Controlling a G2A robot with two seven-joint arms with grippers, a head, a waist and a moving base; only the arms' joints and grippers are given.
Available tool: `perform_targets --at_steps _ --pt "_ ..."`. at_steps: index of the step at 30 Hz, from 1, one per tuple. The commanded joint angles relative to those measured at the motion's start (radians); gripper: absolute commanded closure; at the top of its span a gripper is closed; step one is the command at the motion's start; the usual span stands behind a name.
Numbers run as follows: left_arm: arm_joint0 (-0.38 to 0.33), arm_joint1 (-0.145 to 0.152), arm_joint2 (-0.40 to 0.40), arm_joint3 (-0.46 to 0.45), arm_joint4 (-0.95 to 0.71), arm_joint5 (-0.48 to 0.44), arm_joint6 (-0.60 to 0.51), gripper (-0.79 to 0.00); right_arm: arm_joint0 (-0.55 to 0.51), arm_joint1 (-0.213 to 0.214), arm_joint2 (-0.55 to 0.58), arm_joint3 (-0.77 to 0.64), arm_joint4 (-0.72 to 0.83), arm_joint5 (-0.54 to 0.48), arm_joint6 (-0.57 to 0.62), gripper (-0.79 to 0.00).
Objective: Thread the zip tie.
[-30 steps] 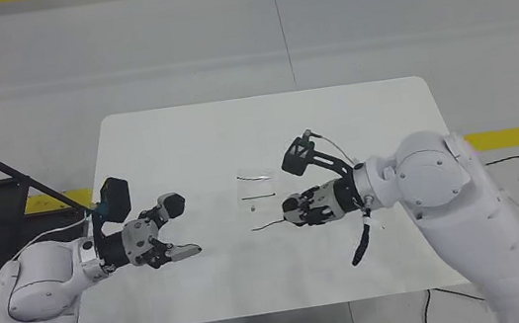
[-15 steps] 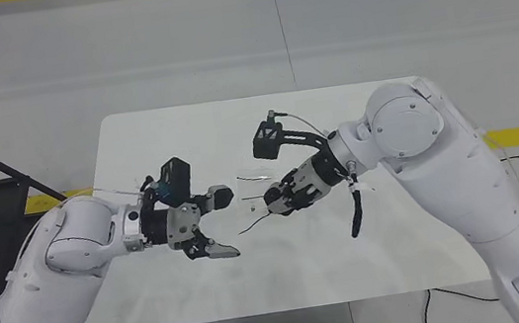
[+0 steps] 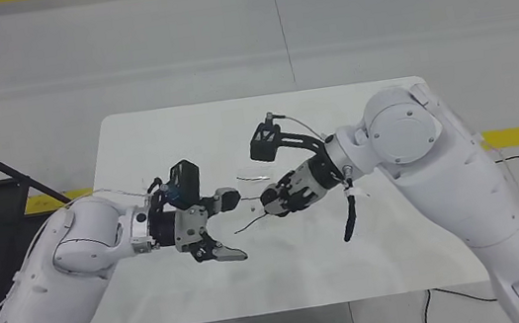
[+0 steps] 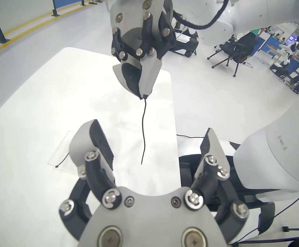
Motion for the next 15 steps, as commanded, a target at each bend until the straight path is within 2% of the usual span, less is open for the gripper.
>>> perform_targets --at_steps 1,2,5,11,15 --pt "-0.012 -0.003 0.02 0.018 -0.003 -0.001 0.009 -0.69 0.002 0.0 -0.007 -0.008 -0.005 0.002 0.001 0.0" --pt "-0.019 -0.004 0.03 0.03 -0.009 -0.004 0.012 -0.6 0.003 0.0 -0.01 -0.01 -0.009 0.003 0.0 0.0" --pt "-0.044 -0.007 0.055 0.064 -0.028 -0.015 0.019 -0.409 0.006 0.001 -0.017 -0.011 -0.013 0.009 -0.004 0.0" --pt "-0.086 -0.008 0.097 0.112 -0.083 -0.028 0.002 -0.283 0.016 0.001 -0.025 -0.004 -0.006 0.008 -0.003 0.0" --pt "-0.111 -0.008 0.126 0.129 -0.109 -0.028 -0.026 -0.296 0.02 0.003 -0.028 -0.01 -0.006 0.008 -0.004 0.0"
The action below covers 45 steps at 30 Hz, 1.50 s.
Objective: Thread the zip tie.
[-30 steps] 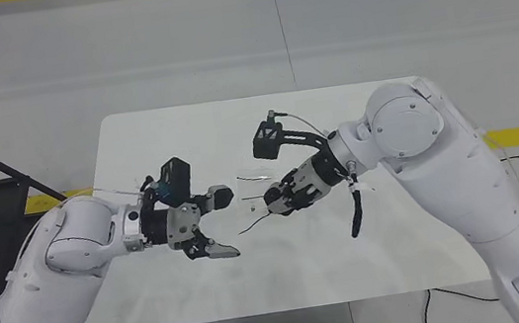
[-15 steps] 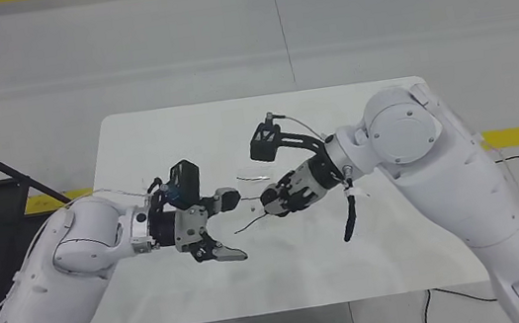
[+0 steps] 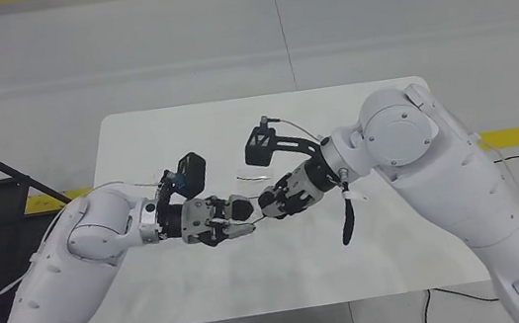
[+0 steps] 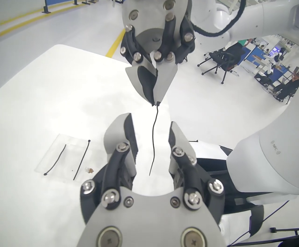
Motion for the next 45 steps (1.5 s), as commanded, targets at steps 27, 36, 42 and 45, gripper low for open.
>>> perform_targets --at_steps 27,36,42,45 --pt "-0.107 0.018 0.138 0.048 -0.079 0.0 -0.014 -0.071 0.024 0.006 -0.031 -0.001 0.01 0.012 -0.004 0.0" --pt "-0.115 0.019 0.134 0.072 -0.086 0.0 0.018 0.0 0.023 0.012 -0.017 -0.002 0.018 0.015 -0.02 -0.745" --pt "-0.109 0.02 0.112 0.094 -0.093 0.0 0.078 0.0 -0.029 0.034 0.046 -0.036 0.017 -0.002 -0.054 -0.785" --pt "-0.097 0.019 0.094 0.095 -0.092 0.0 0.134 0.0 -0.069 0.046 0.086 -0.046 0.024 -0.023 -0.092 -0.785"
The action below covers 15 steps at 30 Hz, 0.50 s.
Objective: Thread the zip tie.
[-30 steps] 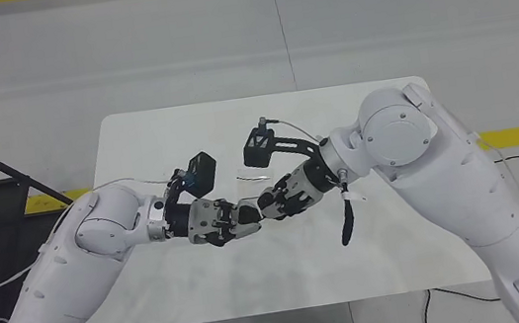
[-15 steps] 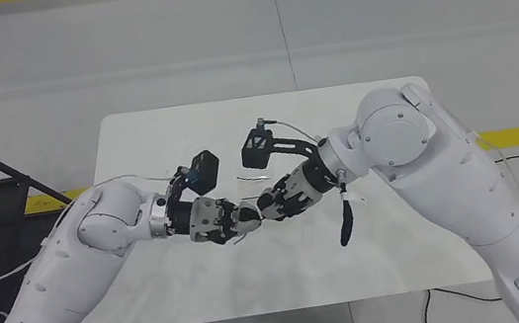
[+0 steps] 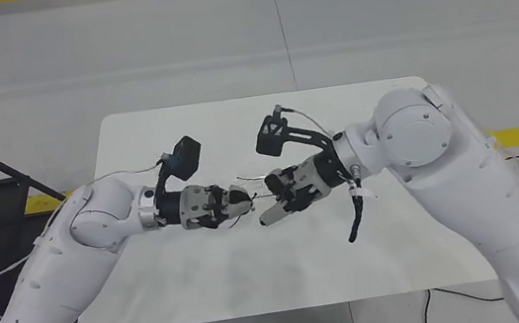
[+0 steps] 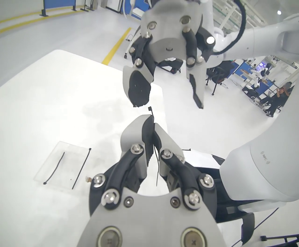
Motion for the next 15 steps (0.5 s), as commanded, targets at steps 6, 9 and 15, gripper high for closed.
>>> perform_targets --at_steps 6,9,15 --pt "0.045 -0.004 -0.059 -0.022 0.024 0.0 0.175 0.0 -0.137 0.023 0.101 -0.041 -0.097 -0.027 -0.278 -0.785" --pt "0.051 -0.005 -0.066 -0.024 0.032 0.0 0.19 0.0 -0.137 0.023 0.101 -0.041 -0.097 -0.027 -0.278 -0.785" --pt "0.051 -0.005 -0.066 -0.024 0.032 0.0 0.19 0.0 -0.137 0.023 0.101 -0.041 -0.097 -0.027 -0.278 -0.785"
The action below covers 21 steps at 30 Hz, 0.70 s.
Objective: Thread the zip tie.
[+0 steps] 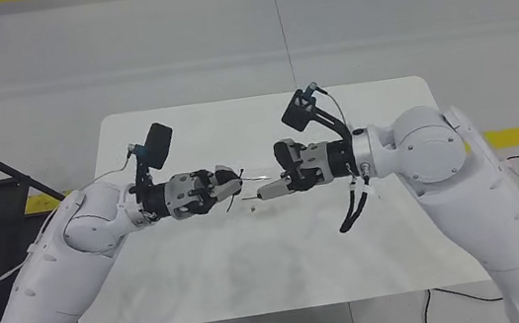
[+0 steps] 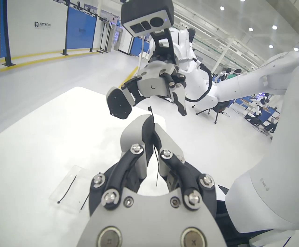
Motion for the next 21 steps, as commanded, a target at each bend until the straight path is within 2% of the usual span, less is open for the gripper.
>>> perform_targets --at_steps 1,7,18,21 --pt "0.0 0.0 0.0 0.0 0.0 0.0 0.0 0.0 0.0 0.0 0.0 0.0 0.0 0.0 0.0 -0.785" --pt "0.011 -0.003 -0.001 -0.017 0.008 0.027 0.02 0.0 -0.025 -0.001 -0.013 -0.013 -0.023 -0.017 -0.042 -0.785" --pt "0.012 -0.049 0.017 0.052 0.003 0.0 0.277 0.0 -0.112 -0.009 -0.023 0.065 0.041 -0.273 -0.264 -0.785" --pt "0.008 -0.055 0.023 0.065 0.001 0.0 0.299 0.0 -0.111 -0.011 -0.025 0.085 0.035 -0.266 -0.29 -0.785"
